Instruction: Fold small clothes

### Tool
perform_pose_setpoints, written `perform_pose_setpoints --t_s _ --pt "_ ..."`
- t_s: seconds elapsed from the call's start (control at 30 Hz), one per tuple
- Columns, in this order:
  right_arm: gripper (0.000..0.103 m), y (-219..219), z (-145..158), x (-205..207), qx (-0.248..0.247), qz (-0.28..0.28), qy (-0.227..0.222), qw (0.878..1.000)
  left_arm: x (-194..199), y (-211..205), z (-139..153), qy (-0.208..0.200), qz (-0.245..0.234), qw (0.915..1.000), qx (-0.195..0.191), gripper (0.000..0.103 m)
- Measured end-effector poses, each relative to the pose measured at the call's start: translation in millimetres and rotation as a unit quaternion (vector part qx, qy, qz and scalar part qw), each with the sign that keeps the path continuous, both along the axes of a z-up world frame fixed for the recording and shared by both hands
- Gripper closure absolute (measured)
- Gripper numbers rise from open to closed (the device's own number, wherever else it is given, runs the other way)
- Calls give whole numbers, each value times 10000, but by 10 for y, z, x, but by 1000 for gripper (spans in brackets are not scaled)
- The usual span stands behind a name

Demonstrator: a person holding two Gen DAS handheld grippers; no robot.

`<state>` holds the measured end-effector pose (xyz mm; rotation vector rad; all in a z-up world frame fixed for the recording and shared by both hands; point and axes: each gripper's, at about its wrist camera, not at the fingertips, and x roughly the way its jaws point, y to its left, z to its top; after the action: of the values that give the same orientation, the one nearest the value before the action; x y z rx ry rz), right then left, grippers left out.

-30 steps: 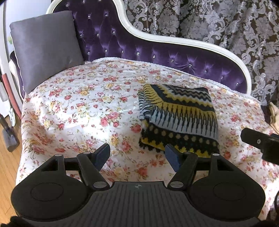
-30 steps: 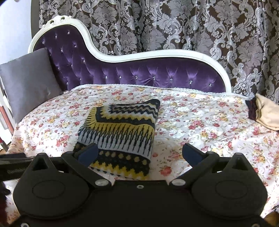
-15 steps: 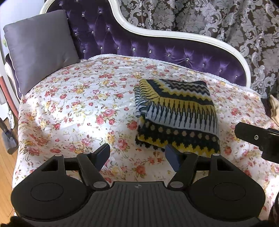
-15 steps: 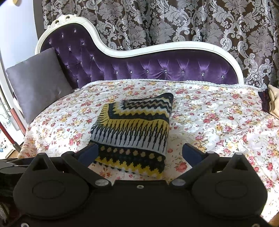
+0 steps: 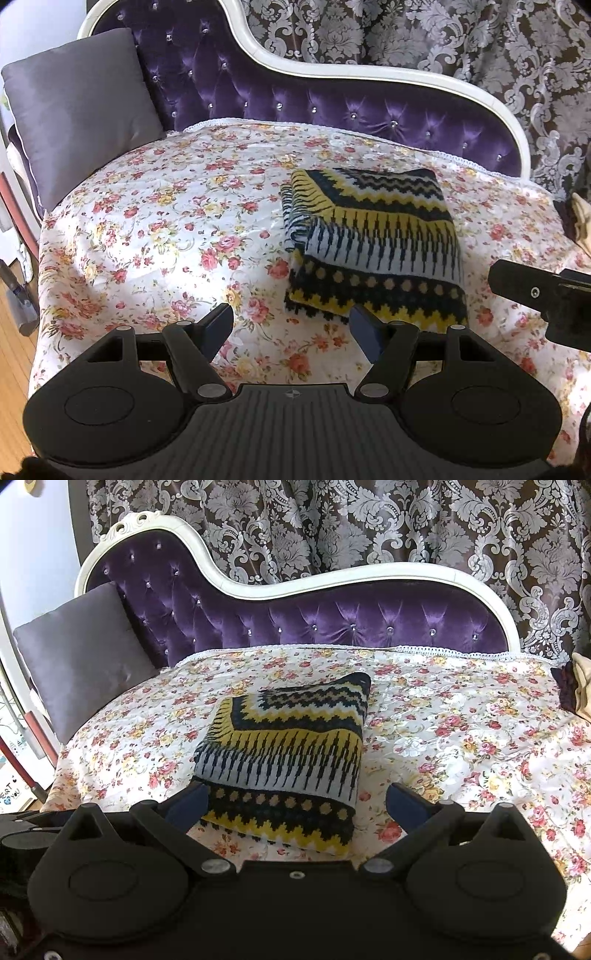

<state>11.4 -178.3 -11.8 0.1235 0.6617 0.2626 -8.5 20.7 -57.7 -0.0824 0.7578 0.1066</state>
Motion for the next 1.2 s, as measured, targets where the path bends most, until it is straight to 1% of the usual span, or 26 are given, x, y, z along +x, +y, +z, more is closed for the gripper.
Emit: perform_pose_setpoints --t_s 0.27,0.83,1.2 --pt "1 7 -19 33 45 -28 55 10000 39 -26 -25 80 -70 9999 -17 35" --pt "1 5 -30 66 57 -51 47 10000 66 -39 44 -45 -113 9999 -45 35" --pt "1 44 -34 47 -175 -57 -13 9998 67 -14 90 -129 -84 9999 -56 35"
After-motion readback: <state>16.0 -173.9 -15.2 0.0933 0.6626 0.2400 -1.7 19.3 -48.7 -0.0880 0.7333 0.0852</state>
